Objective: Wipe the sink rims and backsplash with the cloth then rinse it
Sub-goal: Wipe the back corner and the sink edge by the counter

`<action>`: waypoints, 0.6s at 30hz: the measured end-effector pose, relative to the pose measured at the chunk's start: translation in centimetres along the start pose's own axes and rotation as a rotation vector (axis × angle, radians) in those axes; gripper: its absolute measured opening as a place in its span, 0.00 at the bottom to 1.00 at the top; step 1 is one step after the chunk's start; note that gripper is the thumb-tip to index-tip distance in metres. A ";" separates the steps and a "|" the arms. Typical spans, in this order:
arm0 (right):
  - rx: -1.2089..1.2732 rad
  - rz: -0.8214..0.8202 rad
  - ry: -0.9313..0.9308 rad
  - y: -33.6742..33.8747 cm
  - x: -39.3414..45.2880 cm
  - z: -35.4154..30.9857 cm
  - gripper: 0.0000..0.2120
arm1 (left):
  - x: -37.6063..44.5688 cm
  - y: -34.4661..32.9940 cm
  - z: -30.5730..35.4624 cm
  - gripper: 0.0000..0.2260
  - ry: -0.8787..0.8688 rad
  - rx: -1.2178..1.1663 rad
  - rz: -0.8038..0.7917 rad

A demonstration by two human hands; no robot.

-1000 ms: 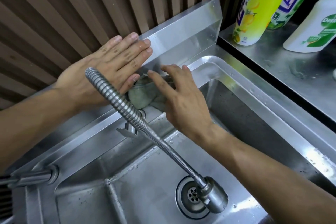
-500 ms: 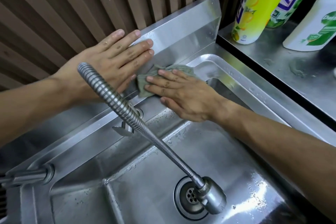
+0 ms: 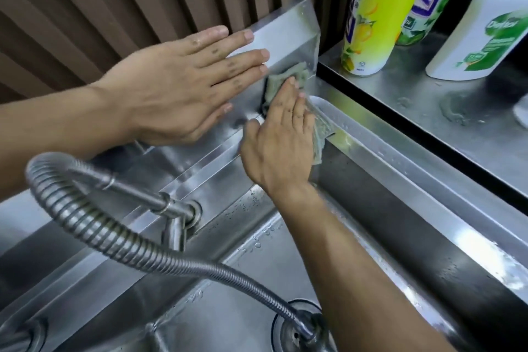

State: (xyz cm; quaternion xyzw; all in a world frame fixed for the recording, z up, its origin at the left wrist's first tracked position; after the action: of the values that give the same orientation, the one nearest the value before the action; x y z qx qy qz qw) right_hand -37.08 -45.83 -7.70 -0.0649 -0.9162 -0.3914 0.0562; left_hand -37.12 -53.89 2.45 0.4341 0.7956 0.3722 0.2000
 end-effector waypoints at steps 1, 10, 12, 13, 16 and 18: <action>0.161 0.000 -0.071 0.3 0.9 0.0 0.39 | 0.0 0.1 0.0 0.30 0.002 -0.011 0.004; 0.559 0.132 0.259 2.3 1.3 -2.4 0.31 | 0.2 0.1 -0.1 0.30 0.048 -0.037 0.052; 0.335 0.235 0.396 4.0 3.8 -2.5 0.27 | 0.2 0.2 -0.1 0.30 0.063 -0.039 0.062; 0.276 0.277 0.430 4.6 5.0 -2.7 0.26 | 0.2 0.3 -0.1 0.30 0.070 -0.043 0.068; 0.307 0.355 0.330 5.4 7.4 -1.6 0.25 | 0.3 0.4 0.0 0.29 0.074 -0.058 0.070; 0.457 0.370 0.147 5.0 7.3 0.0 0.26 | 0.3 0.4 0.0 0.29 0.069 -0.069 0.063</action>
State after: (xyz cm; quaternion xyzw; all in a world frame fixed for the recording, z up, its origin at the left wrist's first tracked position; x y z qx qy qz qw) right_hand -43.41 -41.85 -3.02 -0.1878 -0.9466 -0.1620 0.2058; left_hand -37.07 -53.51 2.77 0.4386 0.7748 0.4201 0.1757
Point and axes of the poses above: each hand's wrist, its own x-axis towards the middle knuckle, its own y-axis out of the back of the hand, z = x × y, the point moved 10 cm from there along x, towards the middle knuckle, and after that the axes turned 5 degrees about y, right-handed, at the moved point
